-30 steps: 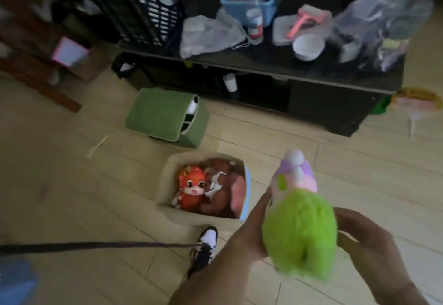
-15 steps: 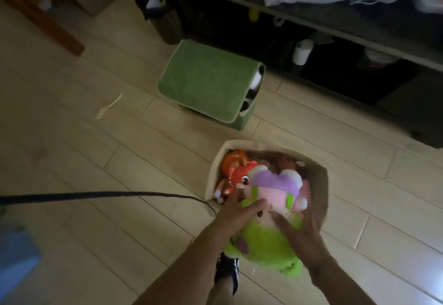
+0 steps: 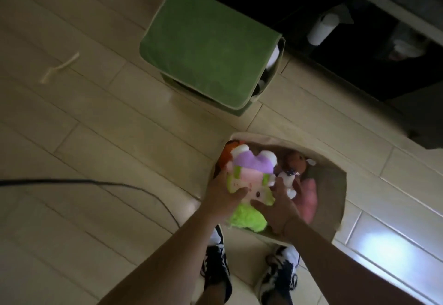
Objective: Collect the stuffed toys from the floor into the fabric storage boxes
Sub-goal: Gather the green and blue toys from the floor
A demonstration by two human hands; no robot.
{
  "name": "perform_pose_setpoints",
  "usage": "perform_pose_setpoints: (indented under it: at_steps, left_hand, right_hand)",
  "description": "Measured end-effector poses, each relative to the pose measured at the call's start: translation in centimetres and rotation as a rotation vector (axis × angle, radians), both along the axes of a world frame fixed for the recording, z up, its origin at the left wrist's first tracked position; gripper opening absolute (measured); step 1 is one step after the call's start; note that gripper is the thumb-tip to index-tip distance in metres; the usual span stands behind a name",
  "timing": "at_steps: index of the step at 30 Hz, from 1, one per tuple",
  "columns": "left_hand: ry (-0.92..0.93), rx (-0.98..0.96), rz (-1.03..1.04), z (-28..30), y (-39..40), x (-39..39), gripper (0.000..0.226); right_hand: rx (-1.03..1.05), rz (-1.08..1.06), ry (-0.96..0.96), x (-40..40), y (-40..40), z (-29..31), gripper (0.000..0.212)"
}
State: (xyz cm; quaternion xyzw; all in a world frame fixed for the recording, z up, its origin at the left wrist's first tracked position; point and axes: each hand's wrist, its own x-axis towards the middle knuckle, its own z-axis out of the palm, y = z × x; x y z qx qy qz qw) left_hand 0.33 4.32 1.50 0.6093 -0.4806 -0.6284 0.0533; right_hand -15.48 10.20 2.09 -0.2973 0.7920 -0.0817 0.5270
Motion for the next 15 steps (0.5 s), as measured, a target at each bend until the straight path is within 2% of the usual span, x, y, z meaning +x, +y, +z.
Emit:
perform_pose_setpoints:
  at_steps: [3, 5, 8, 11, 15]
  left_hand:
    - [-0.144, 0.034, -0.111, -2.6, 0.8, 0.3, 0.064]
    - [-0.18, 0.014, -0.18, -4.1, 1.4, 0.6, 0.06]
    - [-0.268, -0.148, -0.377, -5.4, 1.9, 1.0, 0.067]
    - [-0.317, -0.337, -0.442, -6.7, 2.8, 0.9, 0.069]
    - [-0.42, -0.201, -0.538, -9.8, 4.0, 0.7, 0.081]
  right_hand:
    - [0.048, 0.078, 0.085, 0.7, 0.1, -2.7, 0.113]
    - [0.019, 0.145, 0.117, 1.9, -0.1, -3.5, 0.11]
    - [0.007, 0.303, 0.106, 3.6, 0.1, -5.4, 0.098]
    - [0.081, 0.378, 0.105, 4.3, 0.3, -8.0, 0.099]
    - [0.156, 0.692, 0.387, 4.5, -0.6, -11.6, 0.096]
